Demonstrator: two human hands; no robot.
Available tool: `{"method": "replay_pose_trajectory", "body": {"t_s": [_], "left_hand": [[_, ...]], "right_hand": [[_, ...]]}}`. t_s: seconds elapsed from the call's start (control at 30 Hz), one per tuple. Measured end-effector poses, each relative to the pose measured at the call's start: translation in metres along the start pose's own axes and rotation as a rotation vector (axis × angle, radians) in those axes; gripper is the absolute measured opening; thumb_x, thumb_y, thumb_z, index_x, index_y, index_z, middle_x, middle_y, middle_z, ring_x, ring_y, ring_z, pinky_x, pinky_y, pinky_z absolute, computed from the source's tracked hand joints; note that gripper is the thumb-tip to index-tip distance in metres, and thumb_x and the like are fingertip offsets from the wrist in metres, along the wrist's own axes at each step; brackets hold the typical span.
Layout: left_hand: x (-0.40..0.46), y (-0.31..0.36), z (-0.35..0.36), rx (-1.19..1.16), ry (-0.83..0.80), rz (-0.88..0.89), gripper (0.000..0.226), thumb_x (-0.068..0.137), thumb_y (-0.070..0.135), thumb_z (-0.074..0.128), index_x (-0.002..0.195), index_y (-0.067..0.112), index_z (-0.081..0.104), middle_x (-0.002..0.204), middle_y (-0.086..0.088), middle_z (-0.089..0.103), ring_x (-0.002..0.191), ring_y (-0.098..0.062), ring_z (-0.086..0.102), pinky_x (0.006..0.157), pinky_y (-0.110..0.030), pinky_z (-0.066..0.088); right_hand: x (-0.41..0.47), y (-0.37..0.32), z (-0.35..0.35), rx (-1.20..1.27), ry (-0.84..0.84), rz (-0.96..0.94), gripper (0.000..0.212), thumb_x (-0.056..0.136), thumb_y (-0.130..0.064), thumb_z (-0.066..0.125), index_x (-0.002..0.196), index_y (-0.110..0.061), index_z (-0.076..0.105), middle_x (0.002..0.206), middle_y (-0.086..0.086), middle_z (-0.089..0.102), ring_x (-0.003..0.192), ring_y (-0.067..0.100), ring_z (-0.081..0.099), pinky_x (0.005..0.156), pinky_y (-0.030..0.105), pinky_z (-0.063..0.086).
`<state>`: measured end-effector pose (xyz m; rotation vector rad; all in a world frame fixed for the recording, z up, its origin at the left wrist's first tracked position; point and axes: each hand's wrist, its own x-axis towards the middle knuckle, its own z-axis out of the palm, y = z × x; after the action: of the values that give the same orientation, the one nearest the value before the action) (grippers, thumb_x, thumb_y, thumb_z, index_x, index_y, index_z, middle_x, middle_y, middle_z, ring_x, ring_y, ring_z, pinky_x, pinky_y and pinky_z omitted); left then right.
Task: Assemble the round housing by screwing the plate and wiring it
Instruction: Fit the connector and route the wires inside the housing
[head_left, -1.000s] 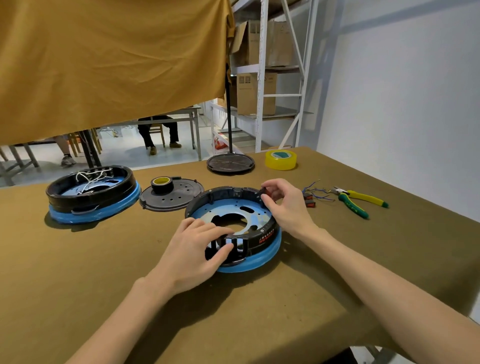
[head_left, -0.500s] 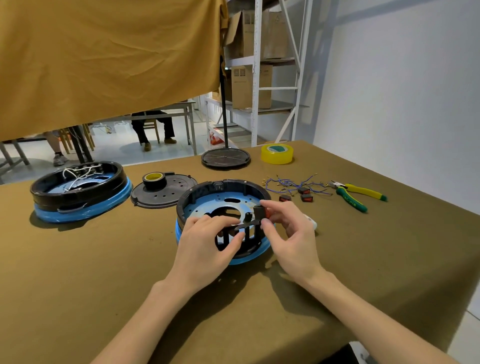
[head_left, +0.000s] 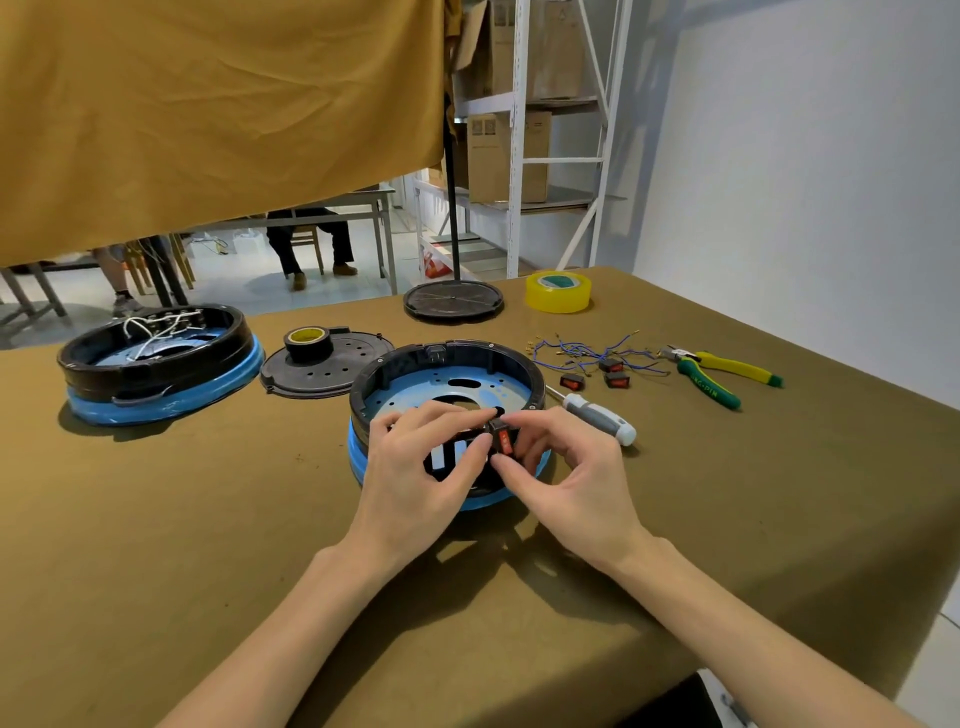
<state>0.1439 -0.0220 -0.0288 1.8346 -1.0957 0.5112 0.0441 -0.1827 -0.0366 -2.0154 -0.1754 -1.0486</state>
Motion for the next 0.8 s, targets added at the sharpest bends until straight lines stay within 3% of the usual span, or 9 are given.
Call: {"method": "replay_pose_trajectory", "body": {"t_s": [0.1, 0.27, 0.47, 0.63, 0.8], "left_hand": [[-0.0015, -0.0007, 0.0005, 0.01, -0.014, 0.005, 0.033, 0.095, 0.045, 0.057, 0.119, 0.032, 0.074, 0.114, 0.016, 0.069, 0.115, -0.001, 0.056, 0.098, -0.045, 0.038], [-0.0026, -0.0004, 0.001, -0.003, 0.007, 0.008, 0.034, 0.095, 0.045, 0.057, 0.119, 0.03, 0.075, 0.112, 0.016, 0.07, 0.113, 0.0, 0.056, 0.097, -0.046, 0.039], [-0.0026, -0.0008, 0.0018, 0.032, 0.0, 0.014, 0.025, 0.095, 0.041, 0.063, 0.117, 0.034, 0.074, 0.112, 0.014, 0.069, 0.107, -0.001, 0.057, 0.095, -0.045, 0.038], [-0.0021, -0.0041, 0.0033, 0.056, 0.008, 0.023, 0.024, 0.094, 0.037, 0.067, 0.117, 0.032, 0.075, 0.111, 0.012, 0.07, 0.105, -0.003, 0.06, 0.093, -0.043, 0.039], [-0.0027, -0.0039, 0.0035, 0.074, 0.02, 0.034, 0.029, 0.092, 0.042, 0.065, 0.117, 0.031, 0.075, 0.111, 0.01, 0.071, 0.106, 0.004, 0.054, 0.09, -0.038, 0.038]], "right_hand": [[-0.0021, -0.0039, 0.0003, -0.005, 0.015, -0.057, 0.034, 0.089, -0.017, 0.078, 0.122, -0.014, 0.074, 0.087, -0.009, 0.072, 0.076, 0.015, 0.069, 0.069, 0.02, 0.056], [-0.004, -0.005, 0.0013, 0.039, 0.001, 0.031, 0.031, 0.088, -0.018, 0.077, 0.118, -0.015, 0.071, 0.087, -0.009, 0.074, 0.078, 0.014, 0.073, 0.07, 0.023, 0.059], [-0.004, -0.0055, 0.0015, 0.026, -0.077, 0.048, 0.039, 0.09, -0.019, 0.075, 0.127, -0.025, 0.066, 0.086, -0.009, 0.072, 0.077, 0.016, 0.072, 0.071, 0.024, 0.06], [-0.0039, -0.0025, 0.0013, -0.003, -0.069, 0.053, 0.038, 0.09, -0.015, 0.076, 0.127, -0.017, 0.07, 0.085, -0.009, 0.074, 0.077, 0.015, 0.072, 0.07, 0.022, 0.059], [-0.0042, -0.0021, 0.0005, -0.012, -0.047, 0.079, 0.036, 0.088, -0.012, 0.077, 0.123, -0.018, 0.071, 0.085, -0.009, 0.074, 0.075, 0.014, 0.072, 0.068, 0.021, 0.059]]}}
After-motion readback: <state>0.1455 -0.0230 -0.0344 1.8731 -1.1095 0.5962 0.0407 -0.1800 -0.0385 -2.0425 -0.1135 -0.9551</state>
